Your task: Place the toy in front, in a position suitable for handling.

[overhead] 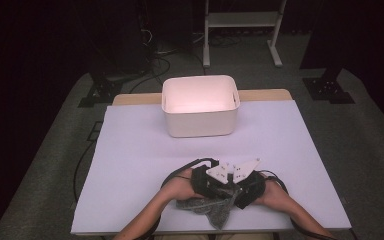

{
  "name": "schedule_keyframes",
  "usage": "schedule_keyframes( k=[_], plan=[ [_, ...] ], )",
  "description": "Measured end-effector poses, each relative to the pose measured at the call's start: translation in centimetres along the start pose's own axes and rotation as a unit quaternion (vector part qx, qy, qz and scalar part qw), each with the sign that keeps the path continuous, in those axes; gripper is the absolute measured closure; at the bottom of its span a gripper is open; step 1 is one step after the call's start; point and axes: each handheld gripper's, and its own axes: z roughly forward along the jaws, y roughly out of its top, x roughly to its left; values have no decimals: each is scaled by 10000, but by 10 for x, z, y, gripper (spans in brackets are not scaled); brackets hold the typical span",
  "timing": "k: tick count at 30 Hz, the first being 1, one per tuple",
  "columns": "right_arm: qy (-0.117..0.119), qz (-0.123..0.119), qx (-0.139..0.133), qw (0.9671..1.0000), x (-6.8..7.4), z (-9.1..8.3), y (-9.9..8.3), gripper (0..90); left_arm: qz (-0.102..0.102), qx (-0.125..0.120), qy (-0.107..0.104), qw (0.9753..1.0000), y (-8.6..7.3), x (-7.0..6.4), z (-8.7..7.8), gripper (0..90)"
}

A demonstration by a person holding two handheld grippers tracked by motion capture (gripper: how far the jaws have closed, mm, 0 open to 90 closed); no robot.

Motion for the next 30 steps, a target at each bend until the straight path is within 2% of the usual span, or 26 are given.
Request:
schedule_keyframes(
  k=[7, 13, 15, 17, 19, 21, 22, 26, 28, 30],
  plan=[
    [-16, 1, 21, 10000, 0, 0, 1, 225, -72, -120, -29, 9999, -8, 3, -5, 788],
    [-16, 7, 31, 10000, 0, 0, 1, 225, -307, -306, 43, 9991, -27, 4, -22, 788],
    [-20, -7, 25, 10000, 0, 0, 1, 225, -448, -403, 152, 9981, -39, 3, -34, 788],
    [-22, -5, 24, 10000, 0, 0, 1, 225, -506, -423, 210, 9976, -43, 3, -38, 788],
    [-20, -6, 23, 10000, 0, 0, 1, 225, -597, -396, 325, 9969, -52, 2, -46, 788],
    [-20, 2, 22, 10000, 0, 0, 0, 225, -756, -284, 480, 9956, -69, 2, -55, 788],
    [-20, 2, 22, 10000, 0, 0, 0, 225, -756, -284, 480, 9956, -69, 2, -55, 787],
    [-28, 19, 49, 10000, 0, 0, 1, 218, -1026, -325, 572, 9925, -90, 0, -65, 787],
    [45, 98, 128, 9999, 1, 1, 4, 169, -1101, -368, 578, 9916, -96, -2, -67, 787],
    [-17, 43, 164, 9999, 2, -2, 6, 169, -1128, -379, 589, 9911, -98, -3, -67, 787]
  ],
)
